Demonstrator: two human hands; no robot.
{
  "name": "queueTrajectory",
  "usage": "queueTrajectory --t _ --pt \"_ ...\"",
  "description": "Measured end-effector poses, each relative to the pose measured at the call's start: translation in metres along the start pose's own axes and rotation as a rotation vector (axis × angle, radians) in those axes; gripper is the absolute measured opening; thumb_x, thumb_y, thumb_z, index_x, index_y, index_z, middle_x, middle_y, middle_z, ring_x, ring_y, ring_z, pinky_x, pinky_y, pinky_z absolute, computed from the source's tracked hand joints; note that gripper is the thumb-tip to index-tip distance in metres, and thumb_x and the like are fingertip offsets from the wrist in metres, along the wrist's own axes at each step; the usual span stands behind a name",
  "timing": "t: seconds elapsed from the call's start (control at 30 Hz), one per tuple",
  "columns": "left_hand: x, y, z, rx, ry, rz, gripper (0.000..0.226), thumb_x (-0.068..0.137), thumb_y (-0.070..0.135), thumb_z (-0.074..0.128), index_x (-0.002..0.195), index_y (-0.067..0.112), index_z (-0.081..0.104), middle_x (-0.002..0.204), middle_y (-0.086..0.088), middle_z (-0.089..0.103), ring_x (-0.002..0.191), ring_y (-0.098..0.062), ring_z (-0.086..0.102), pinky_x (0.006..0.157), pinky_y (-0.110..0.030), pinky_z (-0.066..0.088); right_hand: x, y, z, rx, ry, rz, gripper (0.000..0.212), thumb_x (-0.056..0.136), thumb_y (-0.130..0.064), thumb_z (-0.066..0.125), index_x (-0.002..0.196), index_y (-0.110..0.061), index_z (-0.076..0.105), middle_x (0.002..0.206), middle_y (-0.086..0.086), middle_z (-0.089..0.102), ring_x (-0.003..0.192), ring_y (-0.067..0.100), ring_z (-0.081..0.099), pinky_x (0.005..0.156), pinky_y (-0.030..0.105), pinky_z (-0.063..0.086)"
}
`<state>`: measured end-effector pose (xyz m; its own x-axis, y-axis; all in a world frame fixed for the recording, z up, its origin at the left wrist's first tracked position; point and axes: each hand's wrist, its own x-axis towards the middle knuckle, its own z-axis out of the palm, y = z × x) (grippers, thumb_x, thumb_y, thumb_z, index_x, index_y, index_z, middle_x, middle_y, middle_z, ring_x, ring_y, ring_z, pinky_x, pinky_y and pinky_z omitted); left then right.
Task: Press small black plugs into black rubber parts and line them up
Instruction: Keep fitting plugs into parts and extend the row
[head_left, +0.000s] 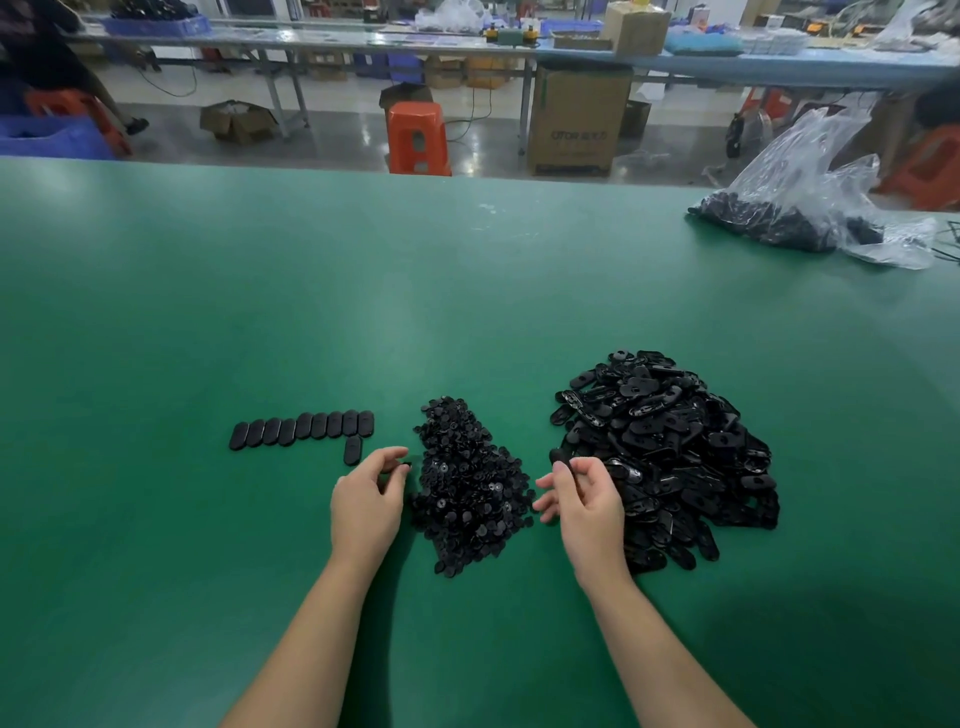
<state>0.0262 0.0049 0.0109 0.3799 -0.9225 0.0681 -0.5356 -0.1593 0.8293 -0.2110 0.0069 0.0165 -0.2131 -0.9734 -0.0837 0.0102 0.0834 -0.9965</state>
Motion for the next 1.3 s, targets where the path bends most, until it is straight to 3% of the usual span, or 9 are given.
queueTrajectory --t 0.2,0.33,0.47,0.53,0.7,0.93,1.03,1.13,1.3 --pt "0.001 0.001 -0.001 -0.045 -0.001 -0.046 0.018 0.095 0.017 0.067 0.107 0.029 0.073 0.086 0.02 0.071 0.074 -0.004 0.066 0.07 -0.02 0.055 0.0 0.005 0.001 -0.071 -0.013 -0.027 0.009 0.103 -0.016 0.057 0.109 -0.021 0.06 0.085 0.004 0.071 0.063 0.009 0.063 0.058 0.023 0.053" --pt "0.006 0.01 -0.001 -0.162 0.012 -0.128 0.019 0.093 0.018 0.07 0.091 0.037 0.071 0.088 0.017 0.074 0.085 0.001 0.067 0.082 -0.027 0.056 0.001 0.003 0.003 -0.082 -0.014 -0.021 0.022 0.104 -0.014 0.055 0.114 -0.033 0.059 0.089 -0.001 0.073 0.064 0.006 0.063 0.061 0.022 0.055" --pt "0.0 0.029 0.009 -0.222 0.037 -0.113 0.015 0.09 0.021 0.072 0.083 0.033 0.073 0.073 0.015 0.071 0.065 -0.003 0.062 0.066 -0.029 0.053 0.002 0.005 0.002 -0.109 -0.005 -0.027 0.008 0.104 -0.016 0.055 0.106 -0.023 0.054 0.095 -0.01 0.076 0.061 0.009 0.066 0.056 0.02 0.052" --pt "-0.007 0.045 0.021 -0.219 -0.003 -0.073 0.015 0.089 0.022 0.072 0.081 0.034 0.073 0.066 0.018 0.067 0.053 -0.002 0.053 0.056 -0.024 0.046 0.003 0.005 0.001 -0.125 -0.016 -0.03 0.007 0.104 -0.017 0.054 0.104 -0.024 0.05 0.096 -0.013 0.077 0.063 0.014 0.069 0.057 0.023 0.053" --pt "-0.028 0.087 0.054 -0.213 -0.221 0.055 0.022 0.09 0.017 0.07 0.077 0.035 0.069 0.075 0.022 0.07 0.07 0.004 0.063 0.064 -0.007 0.044 0.003 0.009 0.002 -0.095 -0.006 -0.056 0.016 0.104 -0.014 0.053 0.108 -0.027 0.046 0.096 -0.012 0.078 0.076 0.021 0.075 0.067 0.04 0.059" --pt "-0.036 0.108 0.074 -0.189 -0.356 0.053 0.013 0.094 0.017 0.064 0.088 0.026 0.07 0.084 0.009 0.072 0.079 -0.008 0.068 0.079 -0.033 0.058 0.004 0.013 0.0 -0.171 0.051 -0.102 0.01 0.103 -0.017 0.056 0.103 -0.026 0.06 0.089 -0.005 0.074 0.087 0.009 0.07 0.08 0.031 0.055" --pt "-0.037 0.11 0.075 -0.17 -0.37 0.048 0.013 0.095 0.018 0.063 0.088 0.026 0.07 0.084 0.009 0.072 0.073 -0.011 0.068 0.073 -0.032 0.058 0.003 0.012 0.001 -0.12 0.094 -0.121 0.014 0.1 -0.011 0.06 0.105 -0.022 0.067 0.102 -0.002 0.072 0.096 0.01 0.07 0.085 0.026 0.055" --pt "-0.038 0.107 0.075 -0.158 -0.327 0.057 0.014 0.093 0.017 0.065 0.085 0.027 0.07 0.079 0.01 0.071 0.066 -0.008 0.063 0.063 -0.02 0.052 0.002 0.011 0.0 -0.144 0.133 -0.176 0.019 0.097 -0.008 0.066 0.098 -0.026 0.07 0.1 0.002 0.066 0.083 0.006 0.066 0.07 0.014 0.053" --pt "-0.038 0.104 0.076 -0.22 -0.327 -0.013 0.016 0.09 0.013 0.068 0.081 0.025 0.073 0.069 0.008 0.071 0.058 -0.005 0.063 0.06 -0.022 0.054 0.003 0.013 0.0 -0.046 0.112 -0.075 0.016 0.095 -0.004 0.065 0.096 -0.02 0.066 0.09 -0.001 0.075 0.093 0.013 0.073 0.08 0.023 0.057"
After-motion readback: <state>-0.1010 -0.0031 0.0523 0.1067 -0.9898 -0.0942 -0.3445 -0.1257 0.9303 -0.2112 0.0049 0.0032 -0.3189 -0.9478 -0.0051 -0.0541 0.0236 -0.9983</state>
